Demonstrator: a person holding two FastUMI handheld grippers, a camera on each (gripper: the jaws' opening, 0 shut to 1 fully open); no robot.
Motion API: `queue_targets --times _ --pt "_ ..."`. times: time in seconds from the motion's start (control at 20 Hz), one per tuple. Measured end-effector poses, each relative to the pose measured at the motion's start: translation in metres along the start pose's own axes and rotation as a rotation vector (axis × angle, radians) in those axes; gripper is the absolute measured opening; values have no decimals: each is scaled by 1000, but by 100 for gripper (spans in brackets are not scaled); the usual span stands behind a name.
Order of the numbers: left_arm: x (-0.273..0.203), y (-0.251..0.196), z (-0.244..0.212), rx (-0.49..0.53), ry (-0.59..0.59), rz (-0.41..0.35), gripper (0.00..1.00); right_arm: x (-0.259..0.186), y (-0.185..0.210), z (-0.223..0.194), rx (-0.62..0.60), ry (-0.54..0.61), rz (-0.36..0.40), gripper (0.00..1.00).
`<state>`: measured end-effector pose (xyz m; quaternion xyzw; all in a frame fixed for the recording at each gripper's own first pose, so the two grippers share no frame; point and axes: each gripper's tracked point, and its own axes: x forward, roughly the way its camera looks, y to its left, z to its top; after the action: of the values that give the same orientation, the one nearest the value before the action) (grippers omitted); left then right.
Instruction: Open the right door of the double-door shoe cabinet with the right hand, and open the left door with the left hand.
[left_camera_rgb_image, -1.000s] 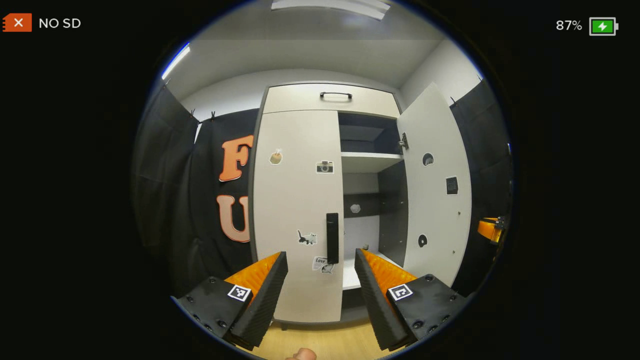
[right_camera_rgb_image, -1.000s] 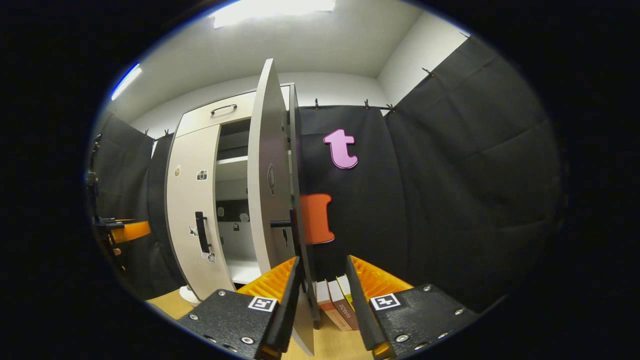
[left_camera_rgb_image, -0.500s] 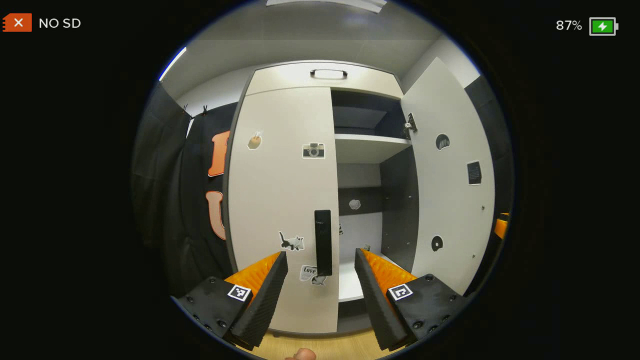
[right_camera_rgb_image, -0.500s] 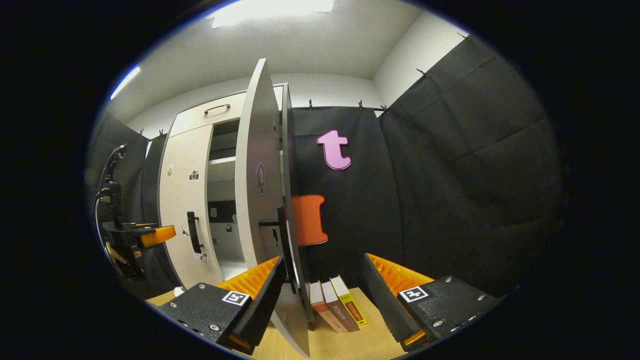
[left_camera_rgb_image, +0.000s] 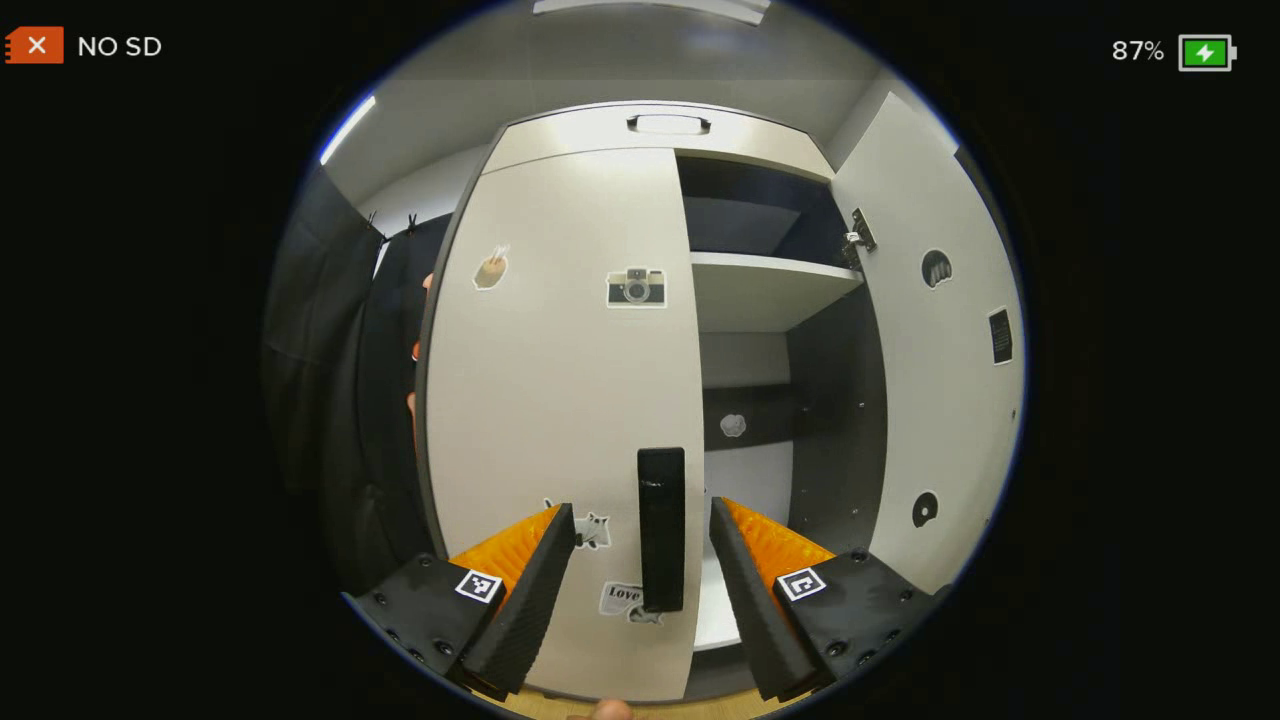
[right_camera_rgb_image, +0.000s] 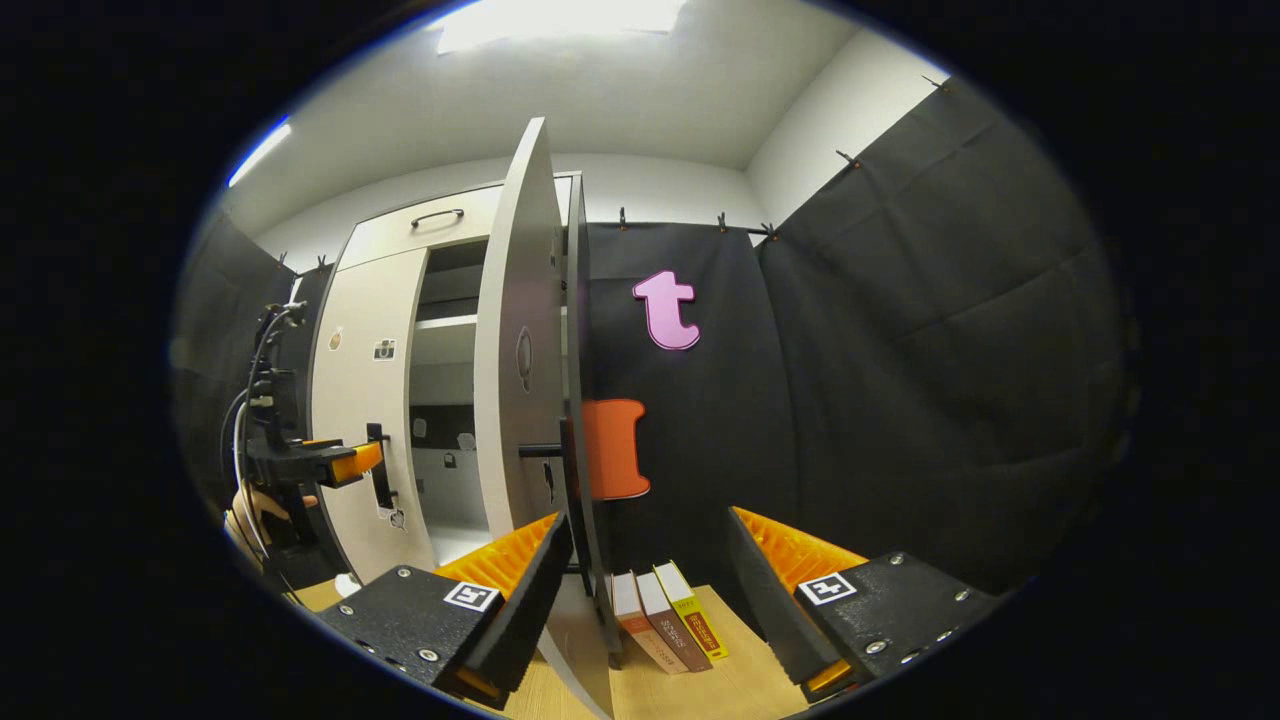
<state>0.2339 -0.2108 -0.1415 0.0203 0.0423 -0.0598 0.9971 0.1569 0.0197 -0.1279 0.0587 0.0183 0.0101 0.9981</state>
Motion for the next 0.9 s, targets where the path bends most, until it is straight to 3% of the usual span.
queue_targets --times 0.15,0.35,0.6,0.65,0.75,0.85,0.9 --pt "16 8 -11 17 32 28 81 3 1 4 30 -27 -11 93" --pt "26 7 -26 -12 64 10 83 5 -7 16 40 -92 -53 93" --pt "33 2 -30 -25 71 -10 77 4 -18 21 -12 -122 -95 93" --pt "36 1 -33 -26 74 -10 70 4 -18 20 -15 -116 -92 93" --pt "36 -3 -38 -30 88 -28 67 1 -13 18 -17 -105 -76 93" --pt "35 -20 -41 -25 99 -101 62 2 -10 16 -26 -95 -60 93" --pt "35 -20 -39 -7 104 -94 47 1 -8 15 -28 -89 -52 93"
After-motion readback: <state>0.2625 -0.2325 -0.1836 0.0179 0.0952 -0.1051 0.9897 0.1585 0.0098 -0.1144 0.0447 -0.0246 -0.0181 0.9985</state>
